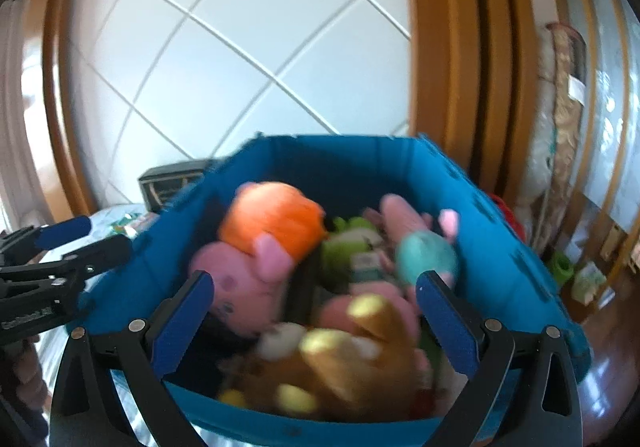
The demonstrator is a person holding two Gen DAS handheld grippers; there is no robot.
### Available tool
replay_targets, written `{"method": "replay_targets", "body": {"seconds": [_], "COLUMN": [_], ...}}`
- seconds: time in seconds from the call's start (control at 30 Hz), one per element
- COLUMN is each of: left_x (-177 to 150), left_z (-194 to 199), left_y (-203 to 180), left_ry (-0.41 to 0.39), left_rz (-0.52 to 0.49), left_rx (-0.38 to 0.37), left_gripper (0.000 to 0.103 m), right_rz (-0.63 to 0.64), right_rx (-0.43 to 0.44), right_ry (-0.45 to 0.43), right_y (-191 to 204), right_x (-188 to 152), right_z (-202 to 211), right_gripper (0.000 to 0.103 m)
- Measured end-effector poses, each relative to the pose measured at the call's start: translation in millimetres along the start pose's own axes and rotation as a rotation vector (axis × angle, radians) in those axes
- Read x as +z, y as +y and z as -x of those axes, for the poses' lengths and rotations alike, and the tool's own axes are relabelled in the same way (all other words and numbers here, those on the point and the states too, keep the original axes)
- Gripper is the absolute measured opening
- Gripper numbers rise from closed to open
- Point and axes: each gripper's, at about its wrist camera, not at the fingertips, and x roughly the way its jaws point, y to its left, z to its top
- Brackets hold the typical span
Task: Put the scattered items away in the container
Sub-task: 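Move both tools back over the table toward the remaining items, then grasp the small white medicine box with the left tool while the right tool grasps the clear plastic case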
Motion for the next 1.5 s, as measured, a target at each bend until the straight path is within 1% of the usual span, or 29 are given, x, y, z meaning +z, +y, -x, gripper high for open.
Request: {"method": "replay_targets", "body": {"seconds": [0.13, 0.23, 0.4, 0.5, 0.57, 0.67, 0.8, 0.97, 1.03, 1.17, 1.2, 1.27, 1.37, 1.5], "left_x": [-5, -11, -26, -35, -41, -50, -59, -67, -68, -65, -65, -68, -73, -78], "left_z": [3, 4, 1, -1, -7, -19, -43, -82, -98, -144, -157, -189, -243, -304], "left_y": [55, 104, 201, 251, 279, 314, 341, 357, 361, 368, 369, 371, 372, 379], "left_ry": [-0.006, 0.005, 0.049, 0.078, 0.107, 0.149, 0.202, 0.262, 0.290, 0.333, 0.346, 0.383, 0.440, 0.481], "left_rz": [0.030, 0.050, 0.112, 0.124, 0.131, 0.151, 0.178, 0.209, 0.206, 0.209, 0.212, 0.208, 0.176, 0.146], "left_rx": [0.025, 0.053, 0.111, 0.146, 0.170, 0.182, 0.185, 0.182, 0.184, 0.182, 0.177, 0.159, 0.136, 0.105], "left_gripper": [0.074, 0.074, 0.073, 0.074, 0.073, 0.074, 0.073, 0.073, 0.074, 0.073, 0.073, 0.073, 0.073, 0.073], "right_rz": [0.030, 0.039, 0.060, 0.068, 0.071, 0.073, 0.086, 0.096, 0.097, 0.065, 0.050, 0.033, -0.003, -0.062], "right_rx": [0.022, 0.042, 0.078, 0.105, 0.115, 0.131, 0.137, 0.131, 0.133, 0.130, 0.128, 0.121, 0.096, 0.070], "right_ry": [-0.017, -0.035, -0.035, -0.027, -0.007, 0.042, 0.116, 0.194, 0.225, 0.285, 0.305, 0.339, 0.398, 0.476], "right_y": [50, 92, 173, 219, 245, 280, 311, 326, 326, 317, 312, 306, 295, 278], "right_x": [11, 19, 30, 32, 31, 27, 21, 17, 17, 14, 12, 10, -1, -21], "right_z": [-8, -15, -32, -45, -56, -79, -113, -160, -185, -237, -256, -281, -327, -392], "right_gripper": [0.103, 0.103, 0.103, 0.103, 0.103, 0.103, 0.103, 0.103, 0.103, 0.103, 0.103, 0.103, 0.103, 0.103]}}
